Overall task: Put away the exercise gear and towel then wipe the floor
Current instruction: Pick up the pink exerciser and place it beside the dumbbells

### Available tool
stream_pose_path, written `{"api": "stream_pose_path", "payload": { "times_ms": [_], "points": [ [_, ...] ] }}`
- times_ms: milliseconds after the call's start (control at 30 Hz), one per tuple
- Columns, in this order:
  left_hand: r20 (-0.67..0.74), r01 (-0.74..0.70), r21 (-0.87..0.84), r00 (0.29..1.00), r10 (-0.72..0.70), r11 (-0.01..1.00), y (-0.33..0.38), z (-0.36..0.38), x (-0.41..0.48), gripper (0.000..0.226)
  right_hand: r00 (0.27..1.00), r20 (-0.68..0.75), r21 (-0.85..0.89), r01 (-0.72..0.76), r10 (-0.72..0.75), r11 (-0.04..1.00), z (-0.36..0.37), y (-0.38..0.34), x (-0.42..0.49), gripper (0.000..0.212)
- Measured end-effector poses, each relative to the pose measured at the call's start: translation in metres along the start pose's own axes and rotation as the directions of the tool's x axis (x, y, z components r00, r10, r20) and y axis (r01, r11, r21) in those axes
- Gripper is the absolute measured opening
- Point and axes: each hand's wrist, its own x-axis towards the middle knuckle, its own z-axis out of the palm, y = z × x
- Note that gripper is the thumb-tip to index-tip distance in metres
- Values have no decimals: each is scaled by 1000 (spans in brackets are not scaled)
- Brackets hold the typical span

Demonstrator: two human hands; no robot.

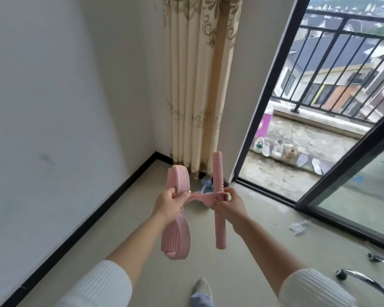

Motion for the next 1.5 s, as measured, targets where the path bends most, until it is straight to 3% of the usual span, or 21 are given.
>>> {"api": "stream_pose_path", "payload": {
  "times_ms": [267,500,633,767,867,967,1267,1500],
  "points": [
    [-47,5,82,999,-1,997,52,16,143,32,992,89,133,-105,94,985,-2,-60,152,41],
    [-13,-36,306,999,42,951,56,7,274,49,965,141,269,-252,220,930,34,-91,259,41],
    [82,-81,416,995,51,906,63,-8,348,33,960,96,372,-278,261,885,67,-99,322,40],
    [271,-185,472,961,57,862,42,-26,444,30,935,10,478,-317,356,819,130,-92,394,48],
    [416,-259,535,909,17,804,7,-40,511,28,882,-24,591,-368,472,718,184,-72,437,33],
    [509,-348,604,861,-10,717,-35,-44,574,27,833,-33,679,-387,552,624,225,-39,477,34],
    [548,-435,597,835,53,674,-225,14,689,14,745,-124,792,-324,656,517,331,132,587,42],
    [588,-604,541,769,250,585,-377,76,759,19,775,-52,819,-328,630,471,404,270,677,37]
  ]
}}
